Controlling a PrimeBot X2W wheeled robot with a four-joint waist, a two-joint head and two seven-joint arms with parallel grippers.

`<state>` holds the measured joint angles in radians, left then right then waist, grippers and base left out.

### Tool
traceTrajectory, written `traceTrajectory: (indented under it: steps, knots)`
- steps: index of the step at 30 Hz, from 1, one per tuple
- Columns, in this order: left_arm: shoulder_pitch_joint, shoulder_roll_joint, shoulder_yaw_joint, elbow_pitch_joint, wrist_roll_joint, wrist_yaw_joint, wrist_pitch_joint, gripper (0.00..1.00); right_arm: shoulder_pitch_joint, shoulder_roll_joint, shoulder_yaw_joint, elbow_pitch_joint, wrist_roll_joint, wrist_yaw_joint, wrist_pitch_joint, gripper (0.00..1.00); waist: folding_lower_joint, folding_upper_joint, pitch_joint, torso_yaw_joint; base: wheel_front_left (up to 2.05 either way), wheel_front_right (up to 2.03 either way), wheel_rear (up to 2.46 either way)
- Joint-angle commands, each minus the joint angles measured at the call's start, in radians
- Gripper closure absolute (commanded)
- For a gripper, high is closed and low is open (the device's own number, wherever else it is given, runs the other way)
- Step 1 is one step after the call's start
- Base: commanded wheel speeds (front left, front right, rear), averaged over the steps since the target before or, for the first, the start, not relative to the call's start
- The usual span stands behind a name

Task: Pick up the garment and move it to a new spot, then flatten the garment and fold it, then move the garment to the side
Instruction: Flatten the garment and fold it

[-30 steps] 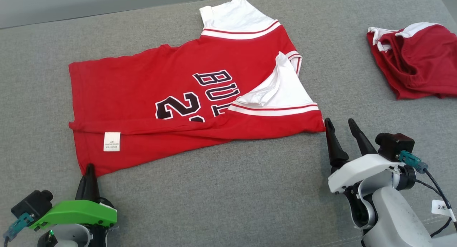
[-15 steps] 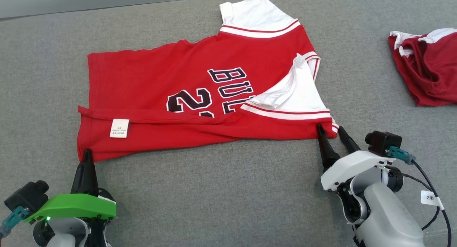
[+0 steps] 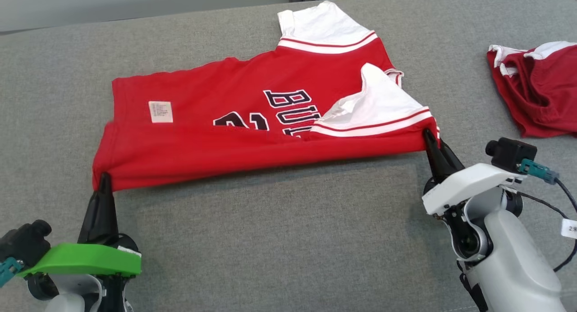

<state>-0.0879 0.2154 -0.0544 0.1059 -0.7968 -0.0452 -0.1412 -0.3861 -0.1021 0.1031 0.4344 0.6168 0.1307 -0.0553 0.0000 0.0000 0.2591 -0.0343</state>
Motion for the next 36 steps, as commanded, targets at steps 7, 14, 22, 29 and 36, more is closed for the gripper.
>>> traceTrajectory:
  steps: [7, 14, 22, 29, 36]
  knots:
    - [0.139, 0.002, -0.032, -0.099, 0.009, 0.012, 0.033, 1.00, 0.194, -0.007, -0.075, -0.222, -0.028, 0.000, 0.099, 1.00, 0.0000, 0.0000, -0.018, -0.005, 0.00, 0.00, 0.00]
    - [0.254, -0.014, -0.047, -0.088, -0.005, 0.027, 0.035, 1.00, 0.382, 0.035, -0.144, -0.365, -0.059, 0.000, 0.169, 1.00, 0.0000, 0.0000, -0.027, -0.003, 0.00, 0.00, 0.00]
    - [0.254, -0.004, -0.038, 0.011, 0.005, 0.034, 0.013, 0.85, 0.472, 0.050, -0.156, -0.383, -0.039, 0.000, 0.202, 0.50, 0.0000, 0.0000, -0.042, -0.024, 0.00, 0.00, 0.00]
    - [0.259, 0.029, -0.034, 0.017, 0.024, 0.052, 0.036, 0.00, 0.478, 0.050, -0.172, -0.383, -0.052, 0.000, 0.181, 0.00, 0.0000, 0.0000, -0.046, -0.044, 0.00, 0.00, 0.00]
    - [0.199, 0.101, -0.005, -0.042, 0.056, 0.082, 0.054, 0.00, 0.414, 0.051, -0.190, -0.436, -0.109, 0.000, 0.138, 0.00, 0.0000, 0.0000, -0.026, -0.058, 0.00, 0.00, 0.00]
